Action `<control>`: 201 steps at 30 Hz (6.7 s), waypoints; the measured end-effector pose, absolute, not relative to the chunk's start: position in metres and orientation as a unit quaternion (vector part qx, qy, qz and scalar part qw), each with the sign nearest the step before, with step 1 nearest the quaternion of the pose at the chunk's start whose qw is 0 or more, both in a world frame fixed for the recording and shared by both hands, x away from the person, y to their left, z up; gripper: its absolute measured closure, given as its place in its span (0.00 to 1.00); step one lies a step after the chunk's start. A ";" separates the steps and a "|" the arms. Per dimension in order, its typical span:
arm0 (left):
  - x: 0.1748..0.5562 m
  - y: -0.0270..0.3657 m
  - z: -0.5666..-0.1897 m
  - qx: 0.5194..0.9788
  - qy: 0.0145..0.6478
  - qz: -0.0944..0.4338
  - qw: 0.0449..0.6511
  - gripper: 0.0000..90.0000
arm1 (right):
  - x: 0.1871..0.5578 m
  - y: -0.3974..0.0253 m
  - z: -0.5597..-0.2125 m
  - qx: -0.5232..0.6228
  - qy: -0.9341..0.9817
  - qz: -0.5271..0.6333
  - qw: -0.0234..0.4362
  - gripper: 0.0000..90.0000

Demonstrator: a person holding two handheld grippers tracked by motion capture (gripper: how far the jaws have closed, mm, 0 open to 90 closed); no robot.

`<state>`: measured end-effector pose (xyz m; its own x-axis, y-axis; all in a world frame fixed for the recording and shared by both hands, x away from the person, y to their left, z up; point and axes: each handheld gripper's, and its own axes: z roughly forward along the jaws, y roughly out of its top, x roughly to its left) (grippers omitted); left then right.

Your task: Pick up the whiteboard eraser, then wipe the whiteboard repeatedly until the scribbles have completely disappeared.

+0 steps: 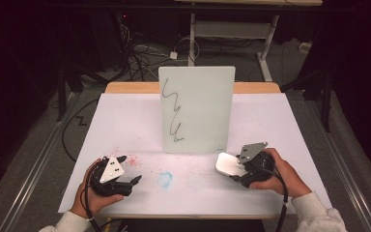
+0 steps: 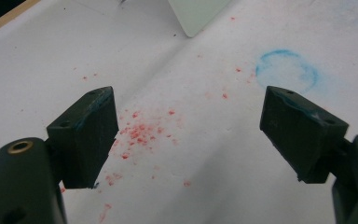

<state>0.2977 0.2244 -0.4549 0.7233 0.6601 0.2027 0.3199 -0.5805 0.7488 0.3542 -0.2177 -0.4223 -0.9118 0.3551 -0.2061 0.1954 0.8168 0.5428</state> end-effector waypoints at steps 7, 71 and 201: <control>0.297 0.225 -0.454 0.853 0.285 0.243 0.364 0.20 | 0.345 -0.206 -0.416 0.155 0.915 0.303 0.217 0.34; 0.294 0.231 -0.455 0.847 0.286 0.248 0.373 0.21 | 0.354 -0.115 -0.397 0.141 0.844 0.336 0.394 0.35; 0.295 0.234 -0.456 0.853 0.289 0.241 0.363 0.21 | 0.364 -0.065 -0.474 0.032 0.834 0.107 0.540 0.34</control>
<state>0.2951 0.2339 -0.4558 0.7171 0.6674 0.2010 0.3178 -0.5697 0.7579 0.3635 -0.0654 -0.4736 -0.4155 0.1688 -0.8938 -0.0619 0.9751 0.2129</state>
